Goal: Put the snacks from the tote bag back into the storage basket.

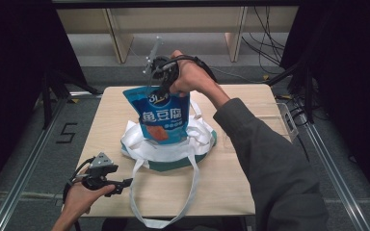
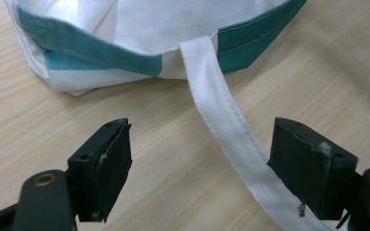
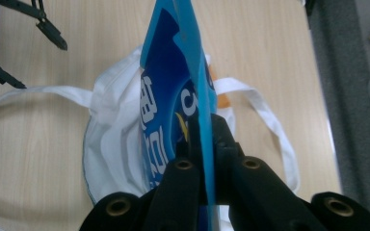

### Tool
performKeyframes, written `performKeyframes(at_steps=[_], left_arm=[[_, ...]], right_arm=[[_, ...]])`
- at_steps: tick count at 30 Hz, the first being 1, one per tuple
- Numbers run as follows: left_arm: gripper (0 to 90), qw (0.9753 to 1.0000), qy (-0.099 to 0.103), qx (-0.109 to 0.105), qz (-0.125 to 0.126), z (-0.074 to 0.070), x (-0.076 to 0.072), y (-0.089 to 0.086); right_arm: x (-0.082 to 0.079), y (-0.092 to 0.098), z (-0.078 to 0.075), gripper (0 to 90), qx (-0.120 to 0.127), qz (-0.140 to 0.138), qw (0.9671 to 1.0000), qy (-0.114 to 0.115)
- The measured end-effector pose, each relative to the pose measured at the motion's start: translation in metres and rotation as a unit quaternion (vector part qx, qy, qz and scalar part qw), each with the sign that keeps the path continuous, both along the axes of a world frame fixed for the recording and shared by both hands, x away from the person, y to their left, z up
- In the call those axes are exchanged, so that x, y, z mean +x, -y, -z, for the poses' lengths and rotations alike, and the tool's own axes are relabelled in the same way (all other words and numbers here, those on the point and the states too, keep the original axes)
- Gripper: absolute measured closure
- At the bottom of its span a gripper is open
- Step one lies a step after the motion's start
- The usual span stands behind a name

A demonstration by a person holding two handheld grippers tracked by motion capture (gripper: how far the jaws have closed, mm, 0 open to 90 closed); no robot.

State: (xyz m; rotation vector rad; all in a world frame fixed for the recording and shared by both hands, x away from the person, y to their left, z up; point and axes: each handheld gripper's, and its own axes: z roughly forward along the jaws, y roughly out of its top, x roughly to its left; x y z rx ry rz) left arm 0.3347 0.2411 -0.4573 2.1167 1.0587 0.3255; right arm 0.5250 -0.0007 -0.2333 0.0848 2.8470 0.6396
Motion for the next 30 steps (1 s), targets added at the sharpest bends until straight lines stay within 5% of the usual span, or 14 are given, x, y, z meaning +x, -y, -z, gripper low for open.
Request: performKeyframes(at_steps=[6, 12, 30], left_arm=[[21.9, 1.0000, -0.003, 0.003, 0.000, 0.000, 0.000, 0.000], [21.9, 1.0000, -0.002, 0.007, -0.001, 0.000, 0.000, -0.001], [21.9, 0.9999, 0.001, 0.013, 0.009, -0.001, 0.002, -0.003]], right_arm=[[-0.009, 0.008, -0.037, 90.0, 0.011, -0.002, 0.9999, 0.004], [-0.013, 0.026, -0.054, 90.0, 0.005, 0.012, 0.9998, 0.016], [-0.007, 0.101, -0.065, 90.0, -0.011, 0.074, 0.9971, 0.018]])
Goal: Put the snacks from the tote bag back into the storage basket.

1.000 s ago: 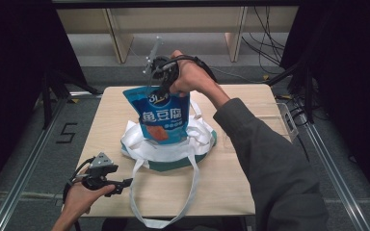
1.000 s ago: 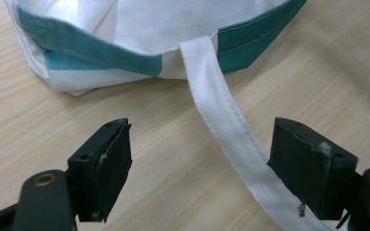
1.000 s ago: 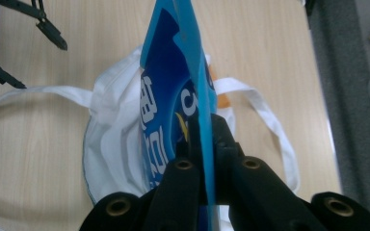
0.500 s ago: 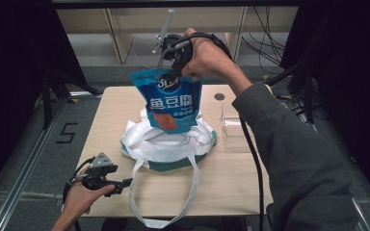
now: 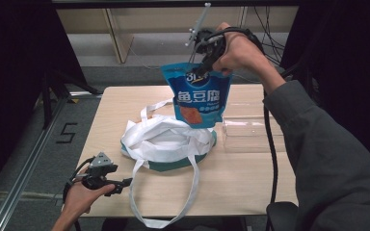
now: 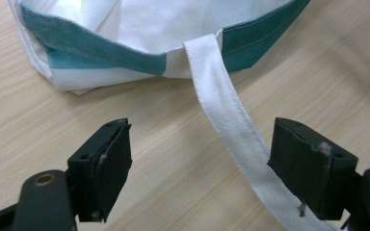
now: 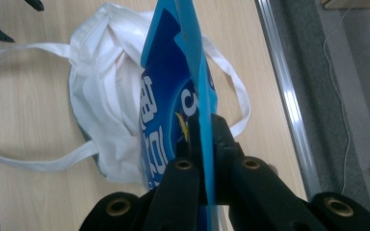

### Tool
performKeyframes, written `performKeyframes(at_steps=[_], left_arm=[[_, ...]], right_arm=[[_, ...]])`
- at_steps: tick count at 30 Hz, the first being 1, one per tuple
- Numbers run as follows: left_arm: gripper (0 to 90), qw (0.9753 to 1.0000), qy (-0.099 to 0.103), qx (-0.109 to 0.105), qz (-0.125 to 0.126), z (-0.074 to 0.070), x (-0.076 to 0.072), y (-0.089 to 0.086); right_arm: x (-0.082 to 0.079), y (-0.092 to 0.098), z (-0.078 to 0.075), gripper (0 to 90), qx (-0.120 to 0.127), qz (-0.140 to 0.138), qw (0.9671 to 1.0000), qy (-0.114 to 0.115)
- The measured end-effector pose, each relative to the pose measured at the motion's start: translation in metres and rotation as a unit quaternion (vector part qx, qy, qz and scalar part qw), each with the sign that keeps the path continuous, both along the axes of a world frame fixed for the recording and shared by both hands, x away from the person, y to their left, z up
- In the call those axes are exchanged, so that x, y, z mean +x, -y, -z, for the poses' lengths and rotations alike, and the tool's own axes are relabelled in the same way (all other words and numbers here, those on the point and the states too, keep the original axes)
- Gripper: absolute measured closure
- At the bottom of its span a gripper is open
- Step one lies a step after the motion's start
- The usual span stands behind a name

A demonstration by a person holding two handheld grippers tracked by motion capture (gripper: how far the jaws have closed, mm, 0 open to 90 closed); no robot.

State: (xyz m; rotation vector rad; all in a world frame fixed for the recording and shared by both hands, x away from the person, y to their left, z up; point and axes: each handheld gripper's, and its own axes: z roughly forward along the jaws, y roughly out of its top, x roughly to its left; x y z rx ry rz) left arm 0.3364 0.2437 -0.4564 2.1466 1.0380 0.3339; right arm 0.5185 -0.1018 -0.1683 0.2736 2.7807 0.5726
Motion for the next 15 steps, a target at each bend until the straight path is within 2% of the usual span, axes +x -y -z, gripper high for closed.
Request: performKeyframes(at_steps=[2, 3, 4, 8, 9, 10, 11, 12, 13, 14, 15], left_arm=[[21.9, 1.0000, 0.000, -0.004, 0.002, 0.000, 0.000, 0.000], [21.9, 1.0000, -0.002, -0.002, 0.001, 0.000, 0.000, 0.000], [21.9, 1.0000, -0.002, -0.004, -0.002, 0.000, 0.000, 0.001], [21.9, 1.0000, 0.002, 0.000, 0.005, -0.001, 0.000, -0.001], [21.8, 0.9999, 0.001, -0.014, -0.008, 0.000, 0.000, 0.001], [21.8, 0.9999, 0.001, -0.014, -0.008, 0.000, 0.000, 0.001], [21.8, 1.0000, 0.003, -0.001, 0.003, -0.001, 0.000, -0.001], [21.8, 0.9999, 0.001, -0.013, -0.009, 0.000, 0.000, 0.002], [21.8, 0.9999, 0.001, -0.013, -0.009, 0.000, 0.000, 0.002], [21.8, 1.0000, 0.004, 0.004, 0.004, -0.001, 0.001, 0.000], [21.8, 1.0000, 0.003, 0.000, -0.001, -0.001, 0.000, 0.001]], right_arm=[[0.001, 0.016, 0.001, 90.0, -0.002, 0.015, 0.9999, -0.003], [0.001, 0.016, 0.001, 90.0, -0.002, 0.015, 0.9999, -0.003], [0.001, 0.025, 0.001, 90.0, 0.000, 0.028, 0.9996, -0.007], [0.003, 0.038, 0.002, 90.0, -0.002, 0.034, 0.9994, -0.002], [0.003, 0.048, 0.002, 90.0, -0.002, 0.045, 0.9990, 0.001], [0.003, 0.048, 0.002, 90.0, -0.002, 0.045, 0.9990, 0.001], [0.004, 0.053, 0.002, 90.0, -0.001, 0.040, 0.9992, 0.001], [0.003, 0.064, 0.000, 90.0, -0.005, 0.057, 0.9984, 0.004], [0.003, 0.064, 0.000, 90.0, -0.005, 0.057, 0.9984, 0.004], [0.004, 0.067, -0.001, 90.0, -0.004, 0.057, 0.9984, 0.002], [0.005, 0.074, -0.001, 90.0, -0.004, 0.063, 0.9980, 0.006]])
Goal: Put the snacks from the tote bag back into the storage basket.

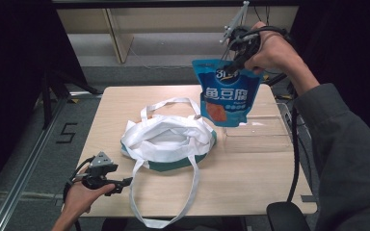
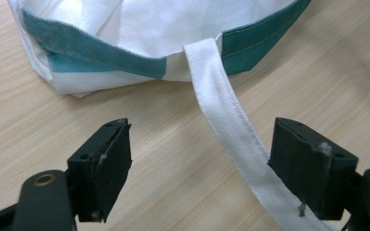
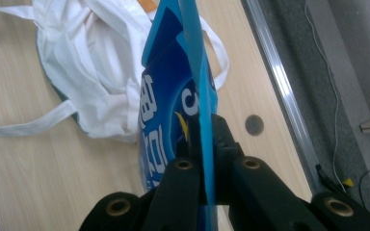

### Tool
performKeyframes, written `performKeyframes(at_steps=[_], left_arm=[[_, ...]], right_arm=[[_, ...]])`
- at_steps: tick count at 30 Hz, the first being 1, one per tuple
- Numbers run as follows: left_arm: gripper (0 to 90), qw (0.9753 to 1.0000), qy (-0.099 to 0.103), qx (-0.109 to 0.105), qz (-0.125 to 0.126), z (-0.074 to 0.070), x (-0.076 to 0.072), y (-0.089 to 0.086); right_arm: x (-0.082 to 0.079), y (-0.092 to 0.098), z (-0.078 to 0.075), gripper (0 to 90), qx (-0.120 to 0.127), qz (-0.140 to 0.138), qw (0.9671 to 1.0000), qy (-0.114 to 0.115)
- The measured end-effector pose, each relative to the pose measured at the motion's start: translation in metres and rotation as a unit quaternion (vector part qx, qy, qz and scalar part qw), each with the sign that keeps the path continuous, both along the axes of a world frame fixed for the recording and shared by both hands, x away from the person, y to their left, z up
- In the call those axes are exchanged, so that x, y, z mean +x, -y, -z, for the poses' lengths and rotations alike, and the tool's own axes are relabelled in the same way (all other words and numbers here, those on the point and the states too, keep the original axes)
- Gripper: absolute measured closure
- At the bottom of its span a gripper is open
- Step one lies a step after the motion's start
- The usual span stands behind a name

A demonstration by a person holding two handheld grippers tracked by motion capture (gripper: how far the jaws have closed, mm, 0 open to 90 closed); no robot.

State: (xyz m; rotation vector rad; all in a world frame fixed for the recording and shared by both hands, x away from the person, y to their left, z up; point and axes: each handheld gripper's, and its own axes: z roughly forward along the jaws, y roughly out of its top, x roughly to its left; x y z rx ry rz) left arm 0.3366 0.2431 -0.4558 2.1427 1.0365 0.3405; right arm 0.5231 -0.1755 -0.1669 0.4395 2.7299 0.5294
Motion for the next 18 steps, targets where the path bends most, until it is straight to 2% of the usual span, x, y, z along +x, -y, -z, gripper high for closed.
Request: performKeyframes(at_steps=[1, 4, 5, 6, 7, 8, 9, 10, 11, 12, 18], left_arm=[[21.4, 1.0000, -0.002, 0.003, 0.006, 0.000, 0.000, 0.000], [21.3, 1.0000, 0.005, -0.001, 0.004, 0.001, 0.001, 0.000], [21.3, 1.0000, 0.002, 0.001, 0.002, 0.001, 0.001, 0.000], [21.3, 0.9999, -0.002, -0.013, -0.007, 0.002, 0.001, 0.002], [21.3, 1.0000, 0.000, 0.004, 0.006, 0.001, 0.002, -0.001], [21.3, 1.0000, 0.000, 0.004, 0.006, 0.001, 0.002, -0.001], [21.2, 0.9999, 0.007, -0.010, -0.011, 0.002, 0.001, 0.001], [21.1, 0.9999, 0.005, -0.012, -0.011, 0.002, 0.002, 0.001], [20.9, 0.9999, 0.005, -0.012, -0.011, 0.002, 0.002, 0.001], [20.9, 1.0000, -0.001, 0.000, 0.000, 0.001, 0.002, -0.001], [20.9, 1.0000, 0.002, -0.001, 0.003, 0.003, 0.003, 0.000]], right_arm=[[0.001, 0.010, -0.001, 90.0, 0.001, 0.012, 0.9999, 0.000], [0.003, 0.018, 0.001, 90.0, 0.003, 0.010, 0.9999, 0.005], [0.004, 0.023, 0.002, 90.0, 0.004, 0.018, 0.9998, 0.001], [0.005, 0.028, 0.004, 90.0, 0.003, 0.021, 0.9998, 0.001], [0.006, 0.034, 0.006, 90.0, 0.002, 0.026, 0.9997, 0.001], [0.007, 0.038, 0.008, 90.0, 0.002, 0.029, 0.9996, 0.004], [0.007, 0.041, 0.009, 90.0, 0.003, 0.032, 0.9995, -0.001], [0.008, 0.044, 0.010, 90.0, 0.002, 0.037, 0.9993, -0.001], [0.008, 0.044, 0.010, 90.0, 0.002, 0.037, 0.9993, -0.001], [0.009, 0.048, 0.011, 90.0, 0.001, 0.035, 0.9994, 0.000], [0.014, 0.069, 0.019, 90.0, 0.004, 0.058, 0.9983, -0.001]])
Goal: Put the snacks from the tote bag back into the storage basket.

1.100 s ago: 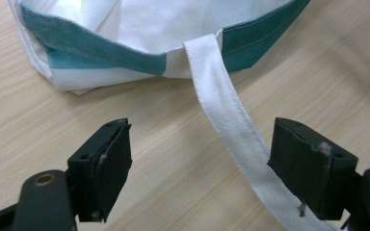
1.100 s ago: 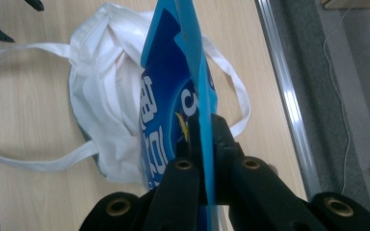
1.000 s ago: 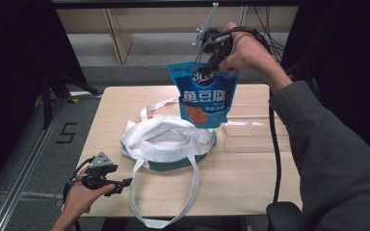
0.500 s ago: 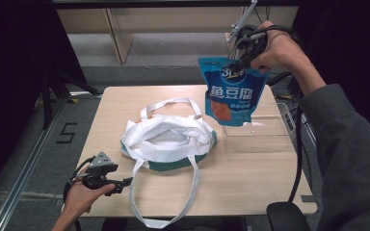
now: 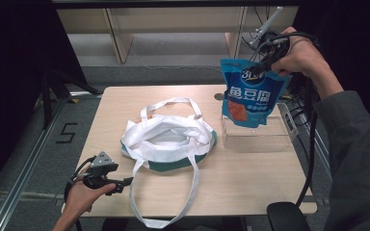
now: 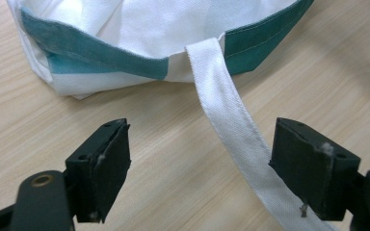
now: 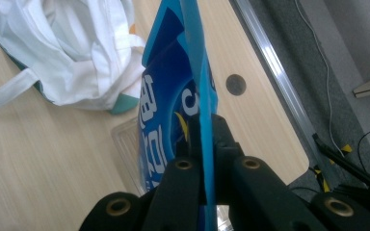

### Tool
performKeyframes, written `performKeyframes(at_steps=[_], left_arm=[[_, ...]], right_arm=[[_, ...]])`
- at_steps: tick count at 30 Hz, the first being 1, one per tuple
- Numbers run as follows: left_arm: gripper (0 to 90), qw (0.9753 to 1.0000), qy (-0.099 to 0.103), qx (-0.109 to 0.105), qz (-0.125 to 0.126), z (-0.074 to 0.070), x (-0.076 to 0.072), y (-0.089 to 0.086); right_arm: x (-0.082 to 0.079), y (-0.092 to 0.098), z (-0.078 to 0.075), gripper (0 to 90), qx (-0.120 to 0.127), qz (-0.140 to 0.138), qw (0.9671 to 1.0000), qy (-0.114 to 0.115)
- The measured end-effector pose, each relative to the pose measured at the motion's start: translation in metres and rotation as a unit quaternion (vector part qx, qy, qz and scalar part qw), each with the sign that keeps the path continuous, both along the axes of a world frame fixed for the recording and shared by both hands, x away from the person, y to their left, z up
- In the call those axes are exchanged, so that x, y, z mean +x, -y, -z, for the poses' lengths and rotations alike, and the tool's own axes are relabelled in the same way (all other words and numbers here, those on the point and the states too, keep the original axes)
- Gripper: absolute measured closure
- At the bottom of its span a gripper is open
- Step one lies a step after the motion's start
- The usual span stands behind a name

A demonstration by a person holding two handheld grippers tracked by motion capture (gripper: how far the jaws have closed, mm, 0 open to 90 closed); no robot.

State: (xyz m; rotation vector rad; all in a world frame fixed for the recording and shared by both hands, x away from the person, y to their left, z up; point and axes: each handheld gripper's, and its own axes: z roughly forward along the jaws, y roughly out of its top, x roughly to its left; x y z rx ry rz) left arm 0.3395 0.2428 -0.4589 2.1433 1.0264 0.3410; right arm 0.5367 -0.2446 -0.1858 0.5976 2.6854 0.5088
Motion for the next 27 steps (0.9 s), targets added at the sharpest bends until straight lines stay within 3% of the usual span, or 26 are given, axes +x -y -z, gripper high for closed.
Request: performKeyframes(at_steps=[1, 9, 10, 11, 23, 27], left_arm=[[20.9, 0.9999, 0.001, 0.009, 0.004, 0.000, 0.000, -0.001], [20.9, 0.9999, -0.002, -0.003, -0.010, 0.002, 0.001, 0.002], [20.9, 0.9999, -0.002, -0.003, -0.010, 0.002, 0.001, 0.002], [20.9, 0.9999, -0.004, 0.011, 0.001, 0.001, 0.001, -0.001], [21.0, 0.9999, -0.008, 0.013, 0.007, 0.001, 0.002, -0.001], [21.0, 1.0000, -0.006, 0.007, -0.003, 0.002, 0.002, 0.000]], right_arm=[[0.001, 0.002, 0.001, 90.0, -0.001, 0.001, 1.0000, -0.001], [0.009, 0.012, 0.016, 90.0, -0.001, 0.002, 1.0000, -0.004], [0.010, 0.013, 0.019, 90.0, 0.003, -0.001, 1.0000, -0.009], [0.011, 0.014, 0.022, 90.0, 0.003, 0.002, 0.9999, -0.010], [0.017, 0.023, 0.049, 90.0, 0.014, 0.009, 0.9995, -0.028], [0.018, 0.027, 0.056, 90.0, 0.012, 0.006, 0.9995, -0.029]])
